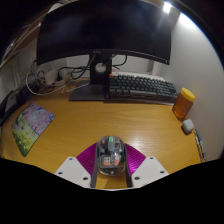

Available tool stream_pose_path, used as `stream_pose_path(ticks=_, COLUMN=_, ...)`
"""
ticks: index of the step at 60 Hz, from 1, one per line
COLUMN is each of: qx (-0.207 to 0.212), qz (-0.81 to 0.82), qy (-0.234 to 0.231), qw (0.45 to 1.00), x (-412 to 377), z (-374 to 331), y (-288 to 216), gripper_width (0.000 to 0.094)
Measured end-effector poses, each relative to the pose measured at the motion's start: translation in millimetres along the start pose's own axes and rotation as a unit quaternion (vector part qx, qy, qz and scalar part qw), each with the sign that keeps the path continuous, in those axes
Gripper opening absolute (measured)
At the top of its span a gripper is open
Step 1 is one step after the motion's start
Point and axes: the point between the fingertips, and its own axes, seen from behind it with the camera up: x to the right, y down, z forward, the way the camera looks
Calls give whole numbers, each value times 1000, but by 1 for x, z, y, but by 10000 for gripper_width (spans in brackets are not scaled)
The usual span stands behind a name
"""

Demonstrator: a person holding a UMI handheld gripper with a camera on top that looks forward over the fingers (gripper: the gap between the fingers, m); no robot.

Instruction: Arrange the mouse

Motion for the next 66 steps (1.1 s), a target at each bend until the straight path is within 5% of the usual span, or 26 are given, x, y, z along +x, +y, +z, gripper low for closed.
stream_pose_path(ticks=14, qx=29, qz=23, qy=19, qw=999, x=0, z=-30, y=-55, gripper_width=382)
stream_pose_path(ticks=33, qx=59, qz=51, qy=-84, qw=993, x=-191, z=-50, y=-146, gripper_width=380)
stream_pose_path(ticks=43, qx=47, qz=15, qy=-113, qw=992, x=-292, z=-24, y=-125, gripper_width=380)
stream_pose_path(ticks=53, qx=14, qz=-21, qy=-94, qw=995, x=-333, z=21, y=-74, gripper_width=385)
stream_pose_path(ticks=66, qx=22, qz=-47, qy=-73, qw=996, x=-335, z=33, y=-59, gripper_width=560)
